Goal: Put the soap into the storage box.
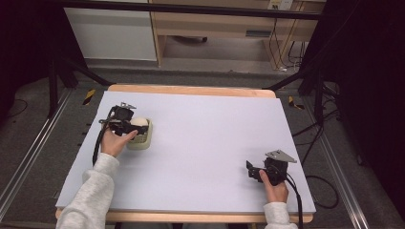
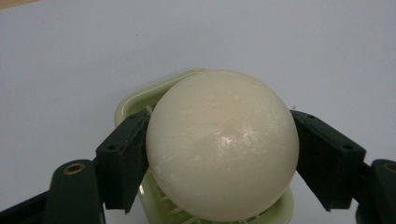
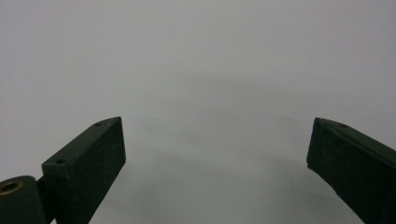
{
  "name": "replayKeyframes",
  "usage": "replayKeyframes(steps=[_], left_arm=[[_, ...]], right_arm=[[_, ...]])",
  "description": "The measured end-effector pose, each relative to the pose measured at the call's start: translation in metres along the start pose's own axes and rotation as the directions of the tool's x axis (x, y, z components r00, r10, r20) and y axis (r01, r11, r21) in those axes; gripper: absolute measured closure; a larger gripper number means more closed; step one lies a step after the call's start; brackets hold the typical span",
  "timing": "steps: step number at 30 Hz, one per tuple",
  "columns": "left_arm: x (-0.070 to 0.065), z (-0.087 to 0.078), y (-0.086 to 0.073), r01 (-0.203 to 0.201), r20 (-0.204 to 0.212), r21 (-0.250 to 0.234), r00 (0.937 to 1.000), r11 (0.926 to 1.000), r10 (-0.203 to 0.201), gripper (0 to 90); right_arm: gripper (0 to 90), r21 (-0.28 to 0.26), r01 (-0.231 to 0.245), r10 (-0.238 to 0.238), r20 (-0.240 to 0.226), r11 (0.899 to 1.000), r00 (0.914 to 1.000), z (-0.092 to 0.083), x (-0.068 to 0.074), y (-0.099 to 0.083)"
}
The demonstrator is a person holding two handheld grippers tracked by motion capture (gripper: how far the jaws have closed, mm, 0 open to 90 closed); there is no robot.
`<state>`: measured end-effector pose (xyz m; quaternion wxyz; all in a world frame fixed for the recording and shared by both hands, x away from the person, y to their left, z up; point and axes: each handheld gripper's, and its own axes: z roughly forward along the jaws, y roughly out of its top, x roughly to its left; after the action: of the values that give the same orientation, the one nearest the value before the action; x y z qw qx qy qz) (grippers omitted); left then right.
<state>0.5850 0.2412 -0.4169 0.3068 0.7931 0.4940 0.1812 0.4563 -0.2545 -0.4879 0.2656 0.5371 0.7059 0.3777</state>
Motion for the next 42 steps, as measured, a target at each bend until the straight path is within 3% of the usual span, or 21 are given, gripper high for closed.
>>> replayKeyframes(steps=[42], left_arm=[[0.004, 0.019, -0.012, 0.006, -0.01, 0.047, 0.9999, 0.9989, -0.006, 23.7]], right_arm=[[4.9, 0.0, 0.001, -0.001, 0.001, 1.0, 1.0, 0.0, 0.0, 0.0]])
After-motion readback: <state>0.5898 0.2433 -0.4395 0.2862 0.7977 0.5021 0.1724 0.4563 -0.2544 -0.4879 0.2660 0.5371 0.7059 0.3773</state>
